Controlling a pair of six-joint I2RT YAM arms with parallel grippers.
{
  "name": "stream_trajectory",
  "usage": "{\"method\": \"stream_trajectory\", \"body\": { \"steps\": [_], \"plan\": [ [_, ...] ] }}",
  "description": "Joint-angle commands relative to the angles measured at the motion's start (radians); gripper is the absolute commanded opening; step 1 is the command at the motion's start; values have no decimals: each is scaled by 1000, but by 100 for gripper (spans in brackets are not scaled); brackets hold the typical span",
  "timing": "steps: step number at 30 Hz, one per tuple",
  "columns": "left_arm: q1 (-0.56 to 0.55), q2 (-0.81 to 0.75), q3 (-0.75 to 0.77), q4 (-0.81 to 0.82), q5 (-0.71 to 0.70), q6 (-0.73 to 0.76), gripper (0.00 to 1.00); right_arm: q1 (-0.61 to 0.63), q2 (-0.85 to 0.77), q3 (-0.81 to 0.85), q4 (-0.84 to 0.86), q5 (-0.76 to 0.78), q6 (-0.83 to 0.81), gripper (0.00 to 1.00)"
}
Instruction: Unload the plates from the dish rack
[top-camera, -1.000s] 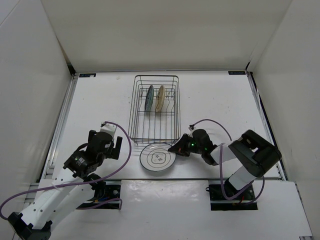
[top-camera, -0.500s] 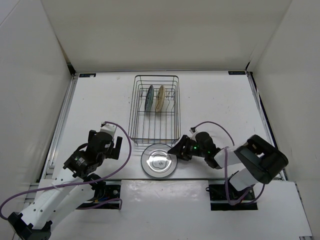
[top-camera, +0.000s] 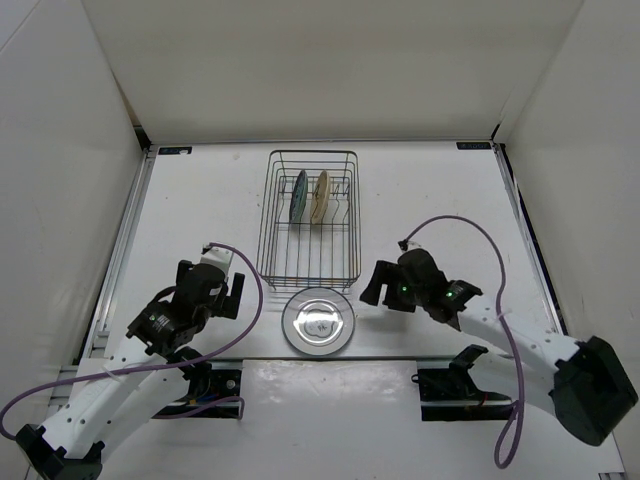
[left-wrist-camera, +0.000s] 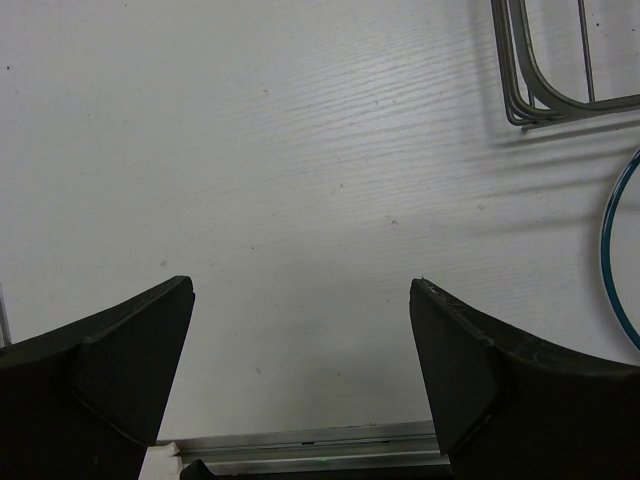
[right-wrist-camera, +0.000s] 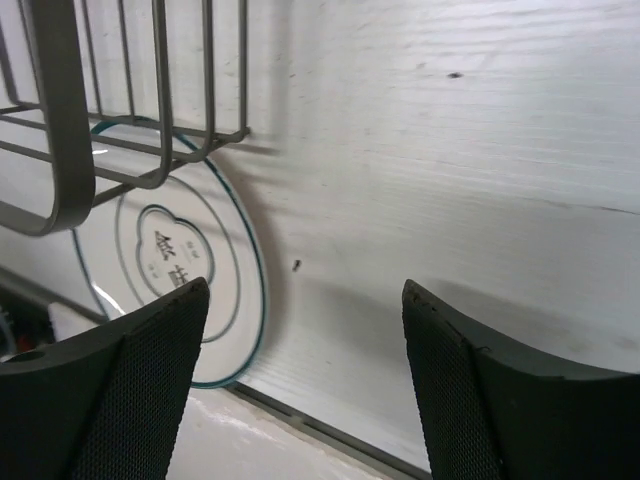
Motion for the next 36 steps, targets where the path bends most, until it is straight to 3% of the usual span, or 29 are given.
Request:
{"method": "stream_trajectory", "body": {
  "steps": [1, 4, 7, 10, 15, 25, 31, 36],
  "plan": [
    [6, -10, 6, -4, 5, -10, 100, -3, -94, 74, -314, 181, -120, 81],
    [3, -21, 2, 2, 4, -7, 100, 0, -159, 150, -400, 257, -163, 81],
    [5, -16, 5, -1, 11, -8, 100, -3, -194, 242, -402, 294, -241, 71],
    [5, -8, 8, 2, 20, -7, 100, -1, -162, 385, -379, 341, -327, 68],
    [3, -19, 8, 2, 20, -7, 100, 0, 66, 671, -301, 346, -436, 60],
    [5, -34, 2, 5, 16, -5, 100, 8, 611, 1208, -362, 401, -516, 54],
    [5, -40, 1, 10, 25, -4, 100, 7, 853, 1394, -408, 392, -531, 54],
    [5, -45, 1, 12, 30, -5, 100, 2, 964, 1488, -420, 393, -522, 54]
  ]
}}
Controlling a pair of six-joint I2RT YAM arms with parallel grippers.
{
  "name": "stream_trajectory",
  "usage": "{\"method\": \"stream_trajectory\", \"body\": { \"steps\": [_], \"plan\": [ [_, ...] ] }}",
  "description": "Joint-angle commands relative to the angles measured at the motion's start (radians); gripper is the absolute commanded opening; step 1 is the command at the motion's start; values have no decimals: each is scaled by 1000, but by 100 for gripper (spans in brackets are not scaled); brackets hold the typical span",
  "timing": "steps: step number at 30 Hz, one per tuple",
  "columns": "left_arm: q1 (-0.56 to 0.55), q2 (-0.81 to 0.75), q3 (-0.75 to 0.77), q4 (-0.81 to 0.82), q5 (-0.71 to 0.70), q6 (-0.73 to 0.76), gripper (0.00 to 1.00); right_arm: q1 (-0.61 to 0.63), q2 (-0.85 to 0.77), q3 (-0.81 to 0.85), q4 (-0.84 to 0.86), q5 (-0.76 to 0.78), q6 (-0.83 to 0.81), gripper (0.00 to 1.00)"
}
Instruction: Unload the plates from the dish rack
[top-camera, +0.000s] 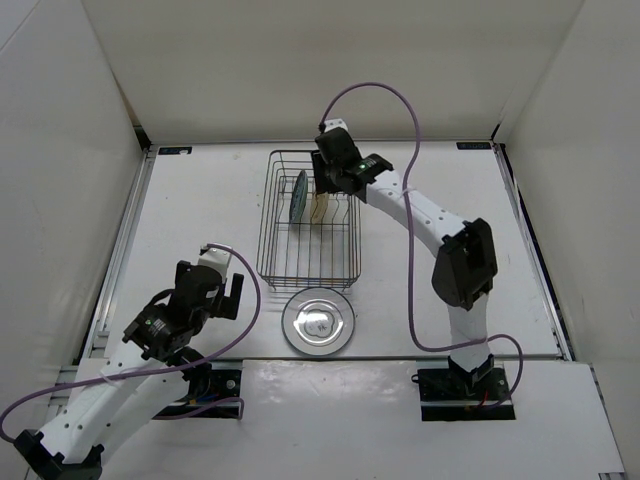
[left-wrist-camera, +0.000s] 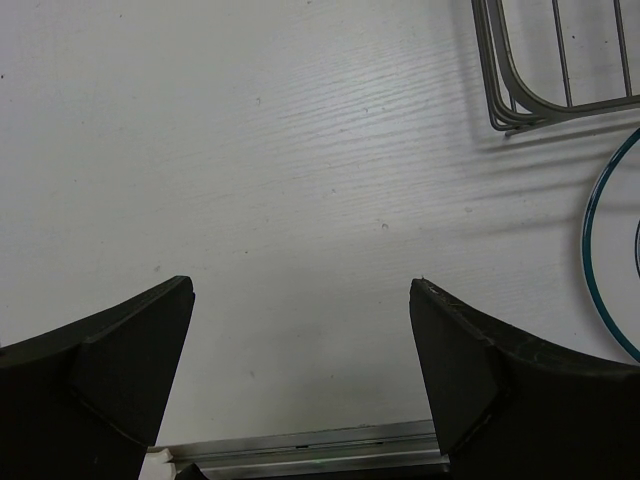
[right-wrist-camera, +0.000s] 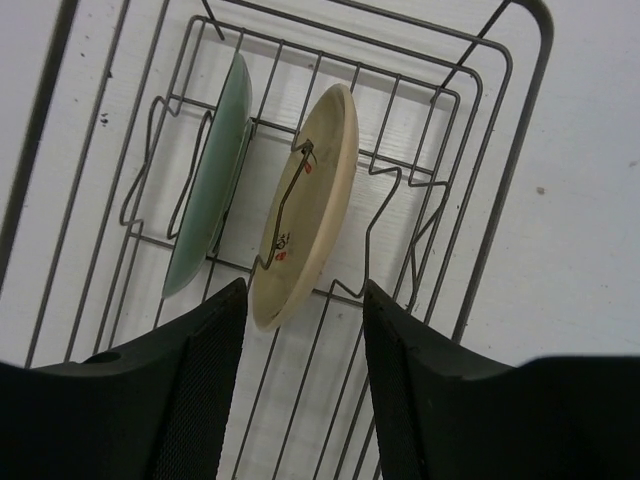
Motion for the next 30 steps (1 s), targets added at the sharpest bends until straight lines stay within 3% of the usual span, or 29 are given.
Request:
{"method": "stream_trajectory", "body": {
  "steps": [1, 15, 30],
  "plan": [
    [5, -13, -2, 14, 15, -5, 100, -2, 64, 71, -25, 20, -15, 54],
    [5, -26, 0, 13, 12, -5, 100, -1, 217, 182, -31, 60, -14, 42],
    [5, -39, -2, 14, 12, -5, 100, -2, 186, 187, 23, 117, -7, 23]
  ]
}}
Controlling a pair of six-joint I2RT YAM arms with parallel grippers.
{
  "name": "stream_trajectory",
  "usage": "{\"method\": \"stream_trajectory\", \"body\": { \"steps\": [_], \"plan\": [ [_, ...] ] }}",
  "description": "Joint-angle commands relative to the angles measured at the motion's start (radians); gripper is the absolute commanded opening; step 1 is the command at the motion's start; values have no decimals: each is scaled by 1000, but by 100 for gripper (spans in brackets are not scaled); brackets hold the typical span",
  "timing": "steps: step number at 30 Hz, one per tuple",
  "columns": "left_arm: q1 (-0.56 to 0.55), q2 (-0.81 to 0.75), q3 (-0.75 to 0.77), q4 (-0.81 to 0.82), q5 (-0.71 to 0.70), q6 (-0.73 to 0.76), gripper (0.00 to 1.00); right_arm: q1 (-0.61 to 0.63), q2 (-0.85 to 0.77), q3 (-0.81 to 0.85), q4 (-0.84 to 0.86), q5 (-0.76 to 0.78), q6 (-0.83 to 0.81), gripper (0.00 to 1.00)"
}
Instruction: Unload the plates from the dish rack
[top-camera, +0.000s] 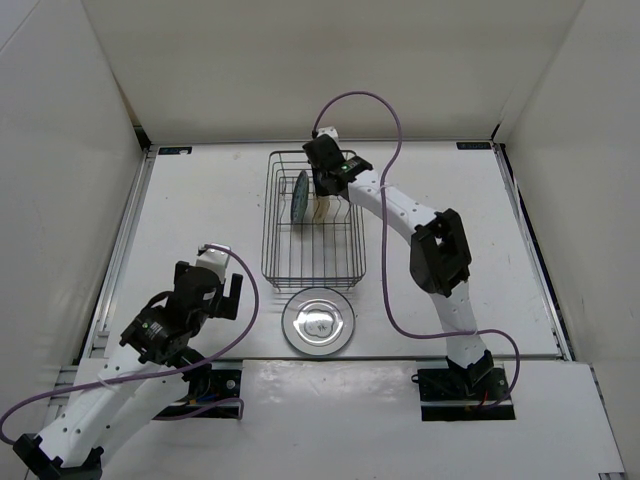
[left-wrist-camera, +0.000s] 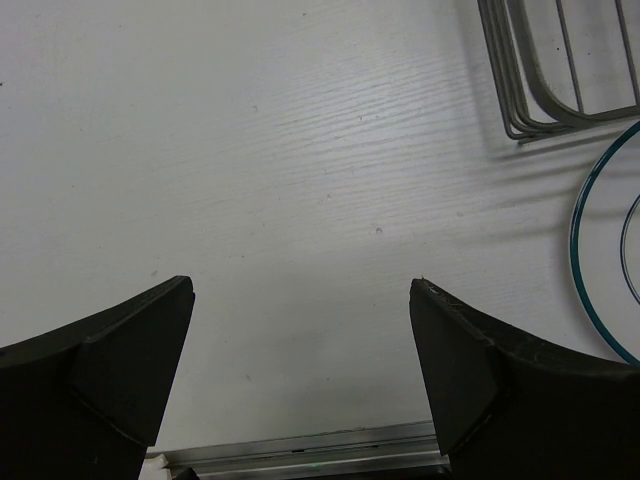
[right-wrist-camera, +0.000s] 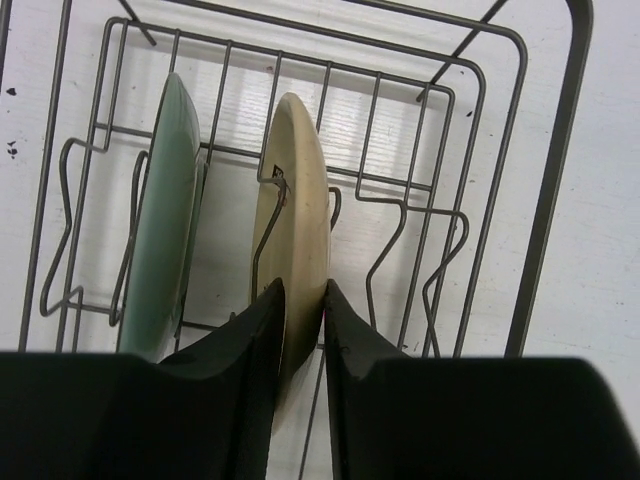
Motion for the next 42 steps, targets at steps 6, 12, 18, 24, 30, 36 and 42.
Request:
{"method": "stream_trajectory", "body": {
  "steps": [6, 12, 18, 24, 30, 36, 42],
  "plan": [
    [5, -16, -3, 10, 2, -6, 100, -1, -67, 51, 49, 76, -24, 20],
    [3, -15, -2, 10, 4, -4, 100, -1, -145, 14, 100, 104, -31, 18],
    [5, -16, -3, 9, 4, -6, 100, 2, -187, 27, 133, 165, -36, 14],
    [5, -16, -3, 7, 1, -6, 100, 2, -279, 5, 172, 305, -108, 13],
    [8, -15, 0, 7, 1, -10, 100, -36, -496, -239, 202, 402, -112, 8],
    [5, -16, -3, 4, 5, -9, 100, -192, -838, -668, 202, 315, 93, 2],
    [3, -1, -2, 7, 10, -9, 100, -332, -1013, -1036, 193, 149, 245, 2]
  ]
}}
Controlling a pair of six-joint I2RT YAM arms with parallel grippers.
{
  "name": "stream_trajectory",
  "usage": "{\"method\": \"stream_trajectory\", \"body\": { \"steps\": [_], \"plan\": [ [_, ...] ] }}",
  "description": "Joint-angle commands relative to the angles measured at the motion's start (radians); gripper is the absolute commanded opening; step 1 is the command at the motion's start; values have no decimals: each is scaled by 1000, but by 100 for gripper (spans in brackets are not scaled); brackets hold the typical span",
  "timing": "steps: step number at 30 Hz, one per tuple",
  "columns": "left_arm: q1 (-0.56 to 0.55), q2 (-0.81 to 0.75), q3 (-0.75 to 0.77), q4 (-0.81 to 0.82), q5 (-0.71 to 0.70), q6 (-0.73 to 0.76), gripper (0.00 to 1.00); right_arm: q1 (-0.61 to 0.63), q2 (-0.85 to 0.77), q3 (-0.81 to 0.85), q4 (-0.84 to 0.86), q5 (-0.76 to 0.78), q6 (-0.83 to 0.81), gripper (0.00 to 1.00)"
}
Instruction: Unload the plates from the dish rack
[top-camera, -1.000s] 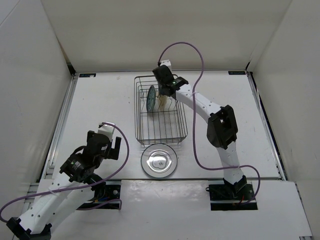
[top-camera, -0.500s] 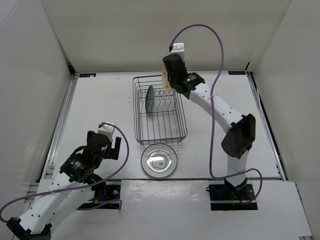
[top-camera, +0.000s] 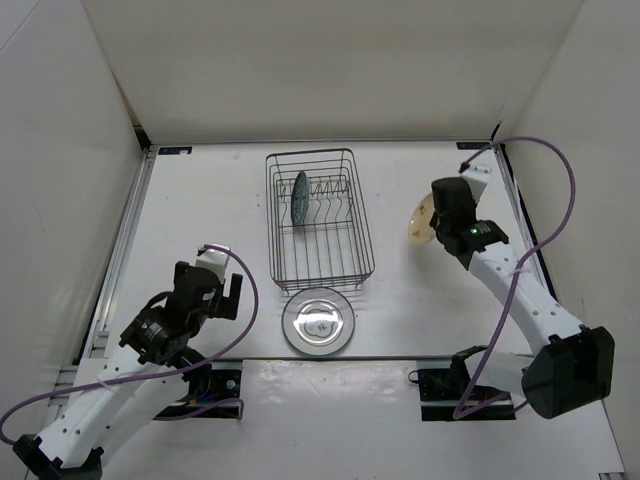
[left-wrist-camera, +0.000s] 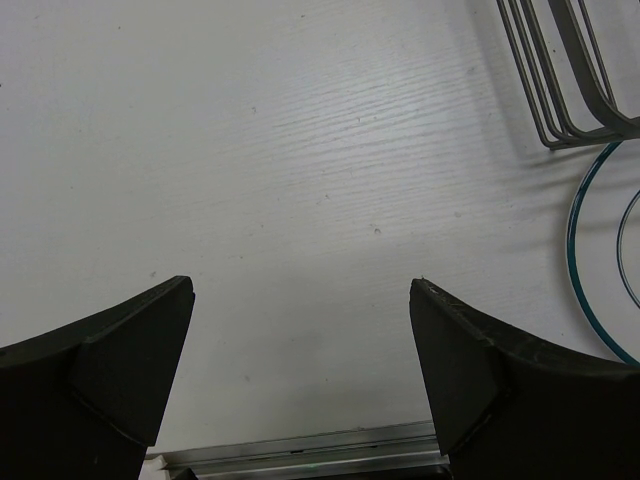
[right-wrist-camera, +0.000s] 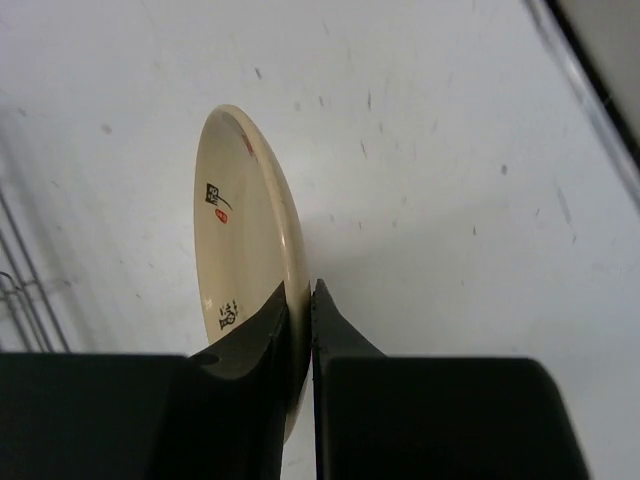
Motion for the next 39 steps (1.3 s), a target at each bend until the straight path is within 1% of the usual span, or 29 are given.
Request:
{"method": "stream_trajectory", "body": {
  "steps": [1, 5, 9, 11, 14, 15, 16, 18, 19, 21, 27, 30, 33, 37, 39],
  "plan": [
    [5, 11, 0, 9, 7, -6, 100, -63, -39, -118, 25, -150, 136, 2],
    [5, 27, 0, 2, 5, -3, 100, -112, -65, -242, 57, -277, 201, 2],
    [5, 30, -2, 4, 1, -5, 100, -153, -84, -338, 91, -329, 254, 2],
    [5, 34, 0, 1, -4, -3, 100, -169, -89, -367, 105, -358, 268, 6],
    [5, 40, 0, 4, -6, -5, 100, -179, -73, -459, 128, -406, 311, 9],
    [5, 43, 0, 2, -4, -5, 100, -181, -69, -471, 131, -426, 319, 11],
    [5, 44, 0, 4, -4, -5, 100, -183, -63, -493, 132, -437, 322, 18],
    [5, 51, 0, 4, -1, -6, 100, -189, -52, -525, 142, -466, 333, 29],
    [5, 51, 1, 4, -2, -3, 100, -190, -50, -543, 145, -466, 334, 35],
    [5, 54, 2, 1, -6, -5, 100, -193, -55, -571, 146, -464, 342, 40],
    [5, 56, 3, 5, 2, -6, 100, -207, -43, -585, 128, -463, 322, 45],
    [5, 56, 3, 1, 2, -5, 100, -209, -38, -570, 112, -466, 304, 45],
    [5, 53, 2, 1, 2, -5, 100, -210, -55, -530, 85, -463, 276, 46],
    [3, 47, 2, 1, 5, -5, 100, -210, -84, -418, 34, -455, 216, 51],
    [8, 43, 3, -2, 5, -5, 100, -210, -96, -356, -19, -451, 189, 53]
  ]
}}
